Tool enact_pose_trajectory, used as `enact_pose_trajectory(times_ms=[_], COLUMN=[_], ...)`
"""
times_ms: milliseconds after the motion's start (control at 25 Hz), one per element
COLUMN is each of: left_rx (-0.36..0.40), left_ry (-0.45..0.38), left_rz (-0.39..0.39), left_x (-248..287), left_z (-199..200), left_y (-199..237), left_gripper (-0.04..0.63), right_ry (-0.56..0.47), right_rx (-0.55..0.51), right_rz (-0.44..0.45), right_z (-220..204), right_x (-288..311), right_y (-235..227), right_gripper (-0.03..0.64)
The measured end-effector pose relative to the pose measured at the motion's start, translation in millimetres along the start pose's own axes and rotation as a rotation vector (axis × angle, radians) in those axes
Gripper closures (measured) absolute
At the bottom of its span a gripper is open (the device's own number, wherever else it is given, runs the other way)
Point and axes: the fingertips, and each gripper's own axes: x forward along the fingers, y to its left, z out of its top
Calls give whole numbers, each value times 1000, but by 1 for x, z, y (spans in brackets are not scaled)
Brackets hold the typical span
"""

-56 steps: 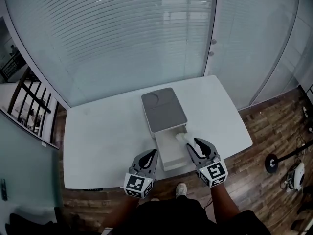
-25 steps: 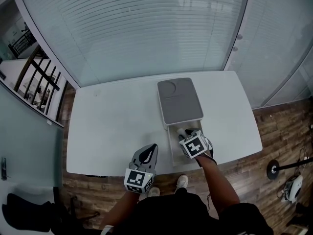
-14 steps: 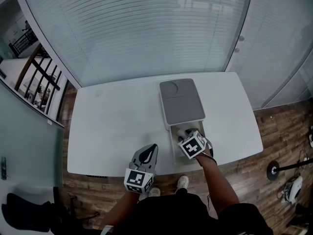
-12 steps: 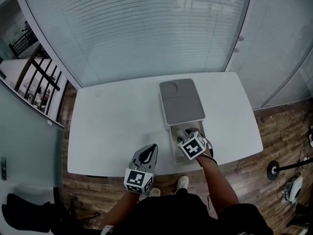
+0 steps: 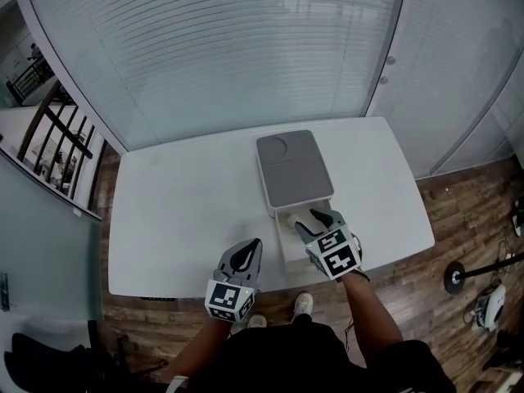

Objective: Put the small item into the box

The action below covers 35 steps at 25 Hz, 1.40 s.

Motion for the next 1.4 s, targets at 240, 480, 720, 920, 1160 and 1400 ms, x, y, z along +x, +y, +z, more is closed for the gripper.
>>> enact_pose_trajectory(times_ms=[240, 480, 720, 920, 1160, 1400], left_rx=[29, 38, 59, 79, 86, 92], left_ry=[-29, -64, -70, -70, -72, -68], left_rz=[-10, -27, -36, -43, -14, -3], left_x=[7, 10, 10, 8, 0, -4], left_z=[17, 37, 44, 48, 53, 54], left_y=[-6, -13, -16, -18, -9, -6], left_gripper=[583, 583, 583, 583, 583, 583], right_ry=[-352, -570, -642, -663, -680, -673], right_rx=[72, 151, 149, 87, 64, 69], right_rz=[-78, -105, -143, -155, -164, -148], right_z=[49, 68, 67, 71, 72, 71], right_x=[-55, -103, -127, -136, -142, -141], right_y=[-8, -21, -22, -12, -7, -3], right_gripper=[531, 611, 614, 614, 614, 614])
